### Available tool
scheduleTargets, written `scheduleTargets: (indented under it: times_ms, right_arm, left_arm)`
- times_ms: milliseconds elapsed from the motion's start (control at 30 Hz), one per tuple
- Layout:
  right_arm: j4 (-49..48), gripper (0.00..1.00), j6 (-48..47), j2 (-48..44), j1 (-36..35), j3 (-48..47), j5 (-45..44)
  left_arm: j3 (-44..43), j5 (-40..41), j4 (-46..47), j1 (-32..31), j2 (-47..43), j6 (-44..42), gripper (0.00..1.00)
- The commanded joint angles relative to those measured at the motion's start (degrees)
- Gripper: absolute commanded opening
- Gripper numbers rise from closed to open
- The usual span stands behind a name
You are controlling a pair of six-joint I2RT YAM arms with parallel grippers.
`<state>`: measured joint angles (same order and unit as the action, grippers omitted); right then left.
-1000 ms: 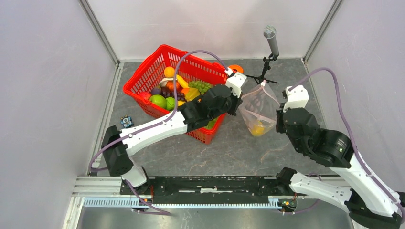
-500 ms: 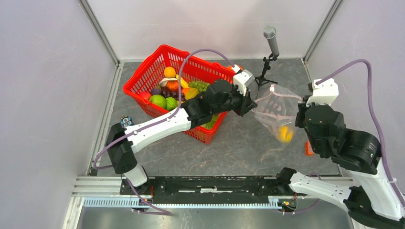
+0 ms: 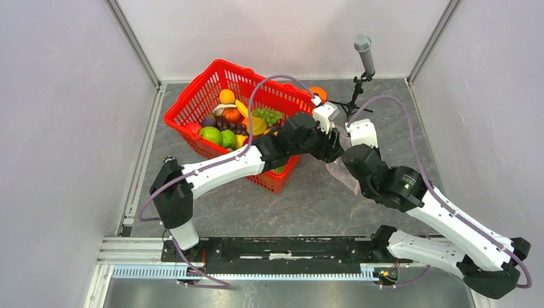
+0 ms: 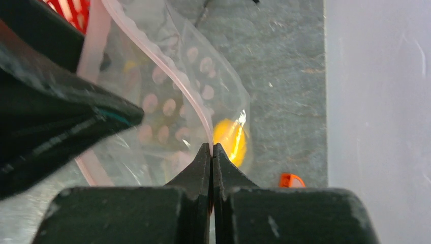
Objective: Place the food in the zip-top bag and seal the zipper
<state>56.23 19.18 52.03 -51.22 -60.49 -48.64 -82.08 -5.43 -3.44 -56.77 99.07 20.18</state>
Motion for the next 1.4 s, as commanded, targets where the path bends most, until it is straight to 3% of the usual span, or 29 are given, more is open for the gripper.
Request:
scheduleTargets:
  times_ms: [0, 133, 233, 367, 467, 533, 767, 867, 967, 1067, 1167, 1300, 1367]
  right_arm:
    - [-10.6, 0.0, -1.0, -2.5, 0.1, 0.3, 2.4]
    - [-14.2, 0.0, -0.5, -3.6, 0.1, 2.9, 3.8]
    - [-15.2, 0.0, 0.3, -4.2, 0.1, 4.6, 3.3]
    - [-16.5, 0.0, 1.1, -4.9, 0.1, 5.8, 3.0]
    - [-18.4, 0.0, 1.2, -6.4, 0.2, 7.1, 3.9]
    - [-19.6, 0.0, 1.0, -7.3, 0.2, 7.7, 5.1]
    - [-22.1, 0.01, 1.3, -8.9, 0.1, 10.4, 7.7]
    - [-23.0, 0.0, 1.4, -9.6, 0.1, 11.4, 8.7]
    - [-24.1, 0.0, 1.4, -9.8, 0.2, 12.2, 10.0]
    - [-24.5, 0.0, 1.3, -9.8, 0.2, 12.3, 11.3]
    - [-24.5, 0.0, 1.3, -10.3, 0.2, 12.5, 12.0]
    - [-24.8, 0.0, 0.9, -11.3, 0.1, 13.0, 12.1]
    - [-24.7, 0.0, 0.6, -11.8, 0.1, 13.0, 12.1]
  left_arm:
    - [-0.3, 4.8, -4.6, 1.1, -5.9, -1.3, 0.67]
    - [1.3, 7.1, -5.0, 1.1, -10.9, -2.0, 0.71]
    - [3.4, 3.7, -2.3, 1.1, -14.8, -2.3, 0.83]
    - [3.3, -0.2, -1.1, 1.2, -17.3, -2.8, 0.83]
    - [6.0, 7.1, -0.6, 1.2, -20.5, -5.1, 0.86]
    - [7.8, 13.7, -2.4, 1.7, -22.6, -8.0, 0.99]
    - [9.0, 21.2, -12.5, 12.0, -22.7, -9.2, 1.0]
    - [7.5, 16.8, -15.9, 16.3, -20.4, -11.5, 1.0]
    - [2.8, 3.0, -22.9, 21.1, -14.3, -15.5, 1.0]
    - [-0.5, 1.7, -28.8, 23.6, -10.9, -18.4, 0.98]
    - [-1.6, -4.5, -33.4, 26.4, -11.9, -19.2, 1.0]
    - [-5.5, 2.6, -43.7, 26.7, -11.4, -16.9, 1.0]
    - [-3.5, 3.6, -44.8, 26.7, -12.3, -16.6, 1.0]
